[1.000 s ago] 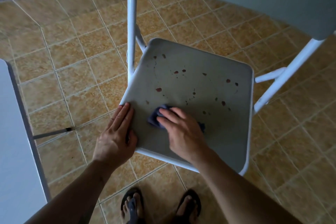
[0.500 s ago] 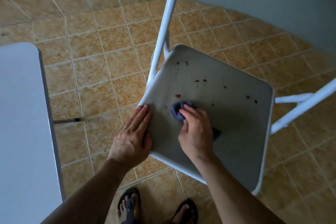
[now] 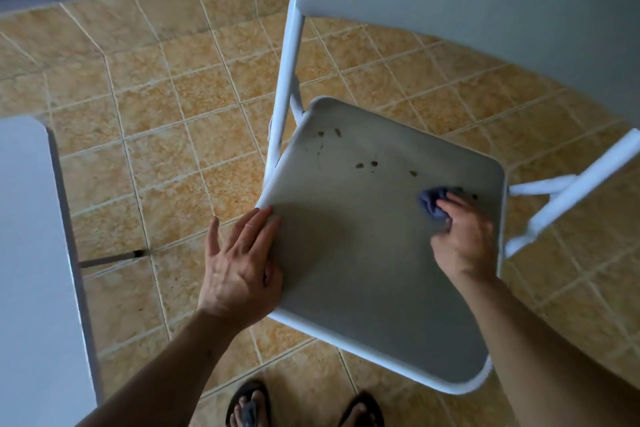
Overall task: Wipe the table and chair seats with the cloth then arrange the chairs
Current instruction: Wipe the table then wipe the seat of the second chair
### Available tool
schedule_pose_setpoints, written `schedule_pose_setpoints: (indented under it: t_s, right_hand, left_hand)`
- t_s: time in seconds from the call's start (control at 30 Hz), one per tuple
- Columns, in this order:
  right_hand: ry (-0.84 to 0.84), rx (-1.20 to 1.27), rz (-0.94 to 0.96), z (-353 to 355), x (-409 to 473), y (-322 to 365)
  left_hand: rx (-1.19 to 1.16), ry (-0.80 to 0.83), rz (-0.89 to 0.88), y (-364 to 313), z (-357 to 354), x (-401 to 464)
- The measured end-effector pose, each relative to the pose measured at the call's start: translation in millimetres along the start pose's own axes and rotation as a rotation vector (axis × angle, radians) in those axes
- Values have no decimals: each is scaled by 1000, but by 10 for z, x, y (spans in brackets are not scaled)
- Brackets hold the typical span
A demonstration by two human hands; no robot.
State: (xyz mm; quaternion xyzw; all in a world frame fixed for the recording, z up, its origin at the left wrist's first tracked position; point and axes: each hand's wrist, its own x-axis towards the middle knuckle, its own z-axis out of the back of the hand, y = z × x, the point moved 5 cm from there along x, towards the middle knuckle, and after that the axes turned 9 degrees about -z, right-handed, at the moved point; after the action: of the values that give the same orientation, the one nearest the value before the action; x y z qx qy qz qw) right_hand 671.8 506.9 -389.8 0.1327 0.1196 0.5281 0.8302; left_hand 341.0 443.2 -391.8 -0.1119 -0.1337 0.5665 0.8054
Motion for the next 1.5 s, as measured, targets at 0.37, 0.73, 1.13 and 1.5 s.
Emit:
schedule_pose_setpoints:
  t_s: [0.37,0.73,1.13,1.5]
  right_hand:
    - [239,-63,558,-426,-670,1071]
    - [-113,-186,3,-5,394,-226]
    - [227,29,606,-660,-23,1575]
    - [-4,-2,244,-396,407,1042]
  left_hand:
    - [55,13,138,-5,-314,864]
    - [39,104,163,-6,-348,891]
    - [-30,97,196,41,-380,890]
    - [-67,72,202,51,-337,899]
